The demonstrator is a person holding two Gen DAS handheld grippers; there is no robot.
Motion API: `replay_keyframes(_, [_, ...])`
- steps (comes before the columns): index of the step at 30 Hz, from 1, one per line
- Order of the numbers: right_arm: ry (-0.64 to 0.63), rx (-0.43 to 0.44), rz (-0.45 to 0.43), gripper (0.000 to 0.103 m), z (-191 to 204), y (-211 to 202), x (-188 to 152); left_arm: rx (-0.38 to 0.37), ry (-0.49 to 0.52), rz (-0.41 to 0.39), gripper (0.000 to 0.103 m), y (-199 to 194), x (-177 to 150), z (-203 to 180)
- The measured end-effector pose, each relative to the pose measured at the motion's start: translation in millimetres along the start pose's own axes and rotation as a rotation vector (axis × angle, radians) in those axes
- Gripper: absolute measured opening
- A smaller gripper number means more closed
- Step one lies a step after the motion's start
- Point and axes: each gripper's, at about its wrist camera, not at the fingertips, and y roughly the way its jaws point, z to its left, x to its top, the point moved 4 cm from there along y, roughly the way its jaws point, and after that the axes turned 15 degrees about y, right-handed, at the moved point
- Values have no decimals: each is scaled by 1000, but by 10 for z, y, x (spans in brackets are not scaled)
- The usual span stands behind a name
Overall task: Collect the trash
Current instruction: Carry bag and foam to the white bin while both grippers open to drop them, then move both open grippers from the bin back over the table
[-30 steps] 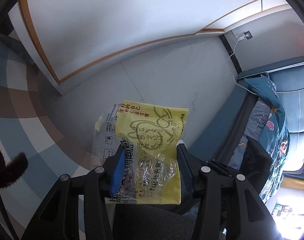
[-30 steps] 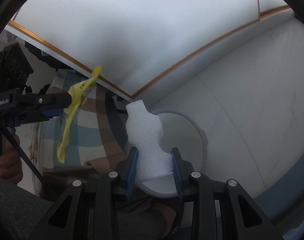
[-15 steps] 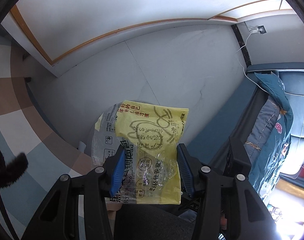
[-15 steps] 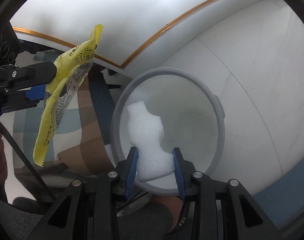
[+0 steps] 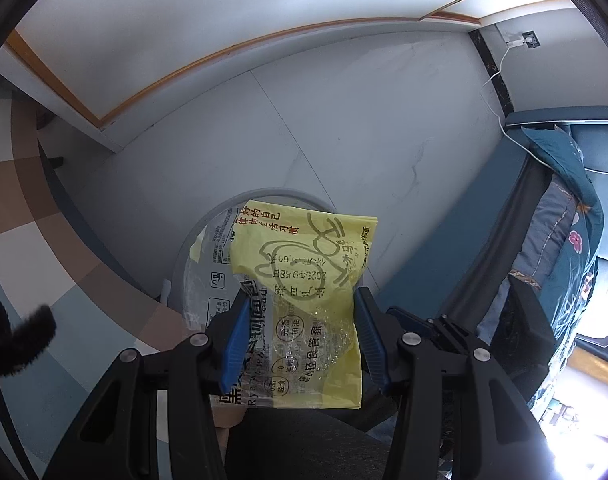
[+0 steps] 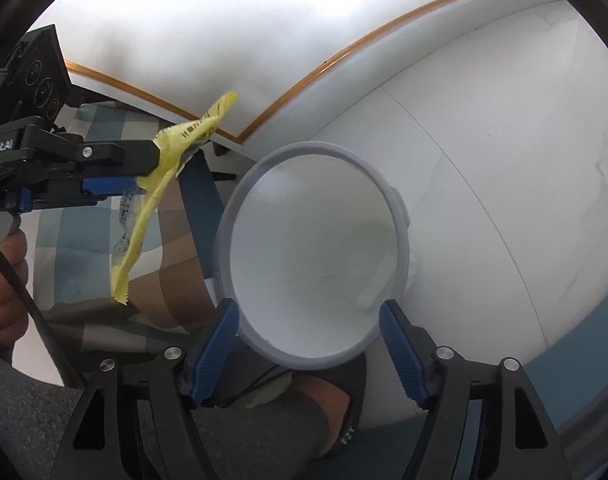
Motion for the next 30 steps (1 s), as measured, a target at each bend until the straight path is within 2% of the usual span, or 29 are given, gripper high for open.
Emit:
replay_keyframes(8, [24,7,-57,79,-38,-123,47,2,-8,48,49,133,10,-28])
replay_keyframes(13, [30,2,-68,81,-59,-207,70,23,-10,65,66,151,-7,-36])
replay_keyframes(19, [26,15,-90,84,-63,-327,80,-12,-47,70,79,175,-43,48])
replay_keyframes(22, [33,15,-89,84,-87,-346,74,-11,-62,70,80,171,-41,77])
replay_keyframes(25, [30,12,-87,84,-97,-367,67,-2,-67,50,80,119,-44,79])
replay_keyframes(27, [31,12,-91,84,-94,-386,72,15,-48,-2,80,11,-30,63])
replay_keyframes(30, [37,14,-101,86,-82,-418,73,88,-8,-78,80,-160,-55,70])
